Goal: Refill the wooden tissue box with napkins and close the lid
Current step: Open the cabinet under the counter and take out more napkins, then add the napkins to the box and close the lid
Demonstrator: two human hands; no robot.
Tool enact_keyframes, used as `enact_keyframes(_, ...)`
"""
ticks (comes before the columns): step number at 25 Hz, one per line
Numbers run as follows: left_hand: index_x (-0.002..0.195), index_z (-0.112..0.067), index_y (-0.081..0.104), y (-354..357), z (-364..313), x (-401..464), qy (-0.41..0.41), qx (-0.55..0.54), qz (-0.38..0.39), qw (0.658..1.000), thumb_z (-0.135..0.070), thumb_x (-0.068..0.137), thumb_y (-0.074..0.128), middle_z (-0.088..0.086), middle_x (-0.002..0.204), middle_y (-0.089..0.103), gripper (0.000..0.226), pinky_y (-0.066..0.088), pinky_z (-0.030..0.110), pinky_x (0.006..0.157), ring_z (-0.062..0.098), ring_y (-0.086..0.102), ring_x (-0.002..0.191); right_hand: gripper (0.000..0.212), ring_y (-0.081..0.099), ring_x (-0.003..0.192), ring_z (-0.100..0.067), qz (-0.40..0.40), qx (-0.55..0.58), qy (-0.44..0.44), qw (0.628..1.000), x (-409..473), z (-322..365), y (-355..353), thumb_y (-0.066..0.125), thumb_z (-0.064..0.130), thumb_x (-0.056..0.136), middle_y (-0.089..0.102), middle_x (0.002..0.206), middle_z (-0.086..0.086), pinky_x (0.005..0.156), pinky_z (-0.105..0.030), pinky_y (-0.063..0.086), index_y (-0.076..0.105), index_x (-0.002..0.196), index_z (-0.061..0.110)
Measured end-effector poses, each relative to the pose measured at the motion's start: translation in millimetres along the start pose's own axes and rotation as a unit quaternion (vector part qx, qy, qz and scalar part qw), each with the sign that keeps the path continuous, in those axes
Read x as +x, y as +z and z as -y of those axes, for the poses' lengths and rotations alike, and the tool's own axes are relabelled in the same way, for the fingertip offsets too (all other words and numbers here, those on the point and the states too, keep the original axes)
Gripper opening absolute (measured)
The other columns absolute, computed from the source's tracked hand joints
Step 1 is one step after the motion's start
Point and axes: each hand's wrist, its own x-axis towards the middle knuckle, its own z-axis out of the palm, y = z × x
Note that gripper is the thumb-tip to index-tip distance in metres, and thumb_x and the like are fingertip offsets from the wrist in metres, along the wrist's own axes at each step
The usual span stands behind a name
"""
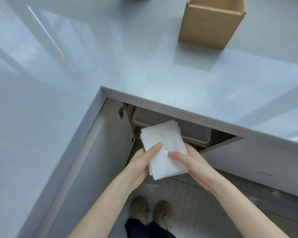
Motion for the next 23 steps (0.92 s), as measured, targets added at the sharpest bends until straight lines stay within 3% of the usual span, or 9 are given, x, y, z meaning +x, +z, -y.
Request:
enact_keyframes(6,0.122,-0.013,0.054,6,-41,-54,0.046,0.051,0.085,0.994,-0.037,0.079,0.061,0.011,0.121,0.064,0.050,0.054,0.031,0.087,0.024,0.061,0.110,0.038,0.064,0.105,-0.010,0.049,-0.063,-0.042,0.996,-63,55,4,0.055,0.030,0.078,0.068,0.115,0.010,0.095,-0.036,0.049,0.055,0.116,0.035)
enact_keyframes(14,0.105,-0.020,0.067,27,-121,-95,0.105,0.112,0.156,0.976,-0.036,0.077,0.066,0.002,0.105,0.072,0.033,0.053,0.021,0.073,0.017,0.065,0.101,0.039,0.062,0.108,-0.018,0.013,-0.106,-0.108,0.988,-114,136,4,0.057,0.029,0.075,0.066,0.115,0.000,0.099,-0.043,0.046,0.058,0.113,0.027)
enact_keyframes(20,0.116,-0.019,0.059,47,-185,-117,0.151,0.168,0.202,0.953,-0.045,0.074,0.065,0.008,0.112,0.066,0.050,0.055,0.026,0.077,0.022,0.064,0.105,0.040,0.064,0.097,-0.017,-0.022,-0.124,-0.175,0.977,-135,190,-4,0.059,0.025,0.070,0.064,0.109,-0.006,0.082,-0.032,0.050,0.056,0.110,0.020)
enact_keyframes(23,0.116,-0.017,0.060,60,-215,-123,0.155,0.226,0.222,0.936,-0.052,0.073,0.060,0.012,0.120,0.063,0.056,0.055,0.033,0.086,0.024,0.062,0.109,0.033,0.064,0.088,-0.008,-0.005,-0.154,-0.197,0.968,-143,217,-19,0.058,0.024,0.071,0.066,0.098,0.004,0.072,-0.020,0.052,0.058,0.105,0.025)
